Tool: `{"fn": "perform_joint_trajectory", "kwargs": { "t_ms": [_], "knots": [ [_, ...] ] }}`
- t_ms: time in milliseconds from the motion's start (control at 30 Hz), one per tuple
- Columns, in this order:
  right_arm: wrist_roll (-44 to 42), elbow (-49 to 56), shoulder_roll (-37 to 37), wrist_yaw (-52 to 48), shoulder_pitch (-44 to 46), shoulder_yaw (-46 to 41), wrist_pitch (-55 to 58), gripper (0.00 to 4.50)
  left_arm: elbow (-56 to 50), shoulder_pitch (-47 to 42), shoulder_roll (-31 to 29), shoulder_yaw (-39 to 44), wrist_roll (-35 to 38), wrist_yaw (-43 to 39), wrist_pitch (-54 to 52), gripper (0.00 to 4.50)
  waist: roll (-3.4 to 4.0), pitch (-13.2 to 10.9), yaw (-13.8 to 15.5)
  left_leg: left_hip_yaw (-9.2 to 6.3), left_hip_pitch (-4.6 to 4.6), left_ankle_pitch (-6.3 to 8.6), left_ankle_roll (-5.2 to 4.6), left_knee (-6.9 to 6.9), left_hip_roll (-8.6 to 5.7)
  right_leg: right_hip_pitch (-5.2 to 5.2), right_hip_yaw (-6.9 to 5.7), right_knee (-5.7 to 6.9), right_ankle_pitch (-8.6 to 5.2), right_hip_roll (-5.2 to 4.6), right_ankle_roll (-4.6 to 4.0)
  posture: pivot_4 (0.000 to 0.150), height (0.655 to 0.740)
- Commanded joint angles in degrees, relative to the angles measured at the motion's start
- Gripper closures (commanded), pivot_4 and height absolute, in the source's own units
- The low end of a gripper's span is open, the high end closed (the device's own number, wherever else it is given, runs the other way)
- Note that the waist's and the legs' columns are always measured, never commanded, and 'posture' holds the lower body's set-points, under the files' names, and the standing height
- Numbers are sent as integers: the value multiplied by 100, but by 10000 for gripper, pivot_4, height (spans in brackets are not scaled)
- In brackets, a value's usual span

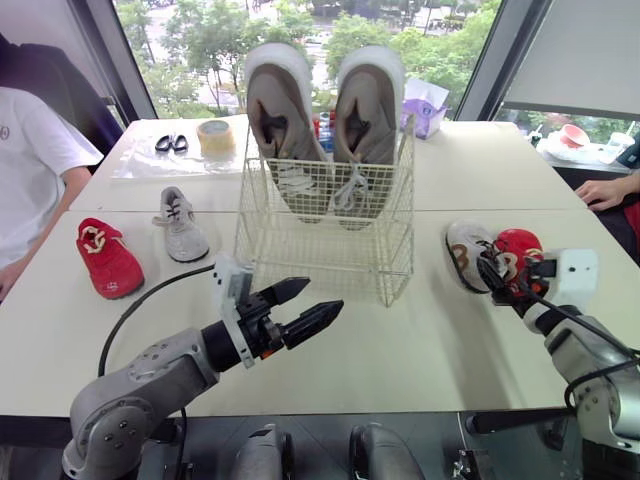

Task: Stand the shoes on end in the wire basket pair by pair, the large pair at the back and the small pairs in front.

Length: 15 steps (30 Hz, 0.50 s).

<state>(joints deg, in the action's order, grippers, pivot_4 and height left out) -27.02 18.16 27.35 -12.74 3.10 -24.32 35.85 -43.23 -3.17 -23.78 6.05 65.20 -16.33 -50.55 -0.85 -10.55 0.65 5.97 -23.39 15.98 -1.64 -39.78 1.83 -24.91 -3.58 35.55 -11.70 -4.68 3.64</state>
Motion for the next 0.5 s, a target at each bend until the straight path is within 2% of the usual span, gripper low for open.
{"fn": "perform_joint_trajectory", "kwargs": {
  "t_ms": [33,400,500],
  "knots": [
    [91,-220,-70,-49,117,72,-181,0,-74,-58,-104,-17,-47,-38,217,143,0,0,-2,0,0,0,0,1,0,0,0,-3,0,0,0,1500,7400],
    [544,-1663,-189,-120,709,431,-716,0,-23,-82,-272,-99,-172,31,386,143,3,-1,-6,1,-2,1,-1,13,-1,0,0,-20,2,1,-2,1500,7400],
    [690,-2112,-196,-140,918,486,-1009,8411,-26,-86,-314,-89,-159,20,381,0,3,-1,-5,2,-2,0,-2,13,-2,1,0,-24,2,1,-2,1500,7400]
  ]
}}
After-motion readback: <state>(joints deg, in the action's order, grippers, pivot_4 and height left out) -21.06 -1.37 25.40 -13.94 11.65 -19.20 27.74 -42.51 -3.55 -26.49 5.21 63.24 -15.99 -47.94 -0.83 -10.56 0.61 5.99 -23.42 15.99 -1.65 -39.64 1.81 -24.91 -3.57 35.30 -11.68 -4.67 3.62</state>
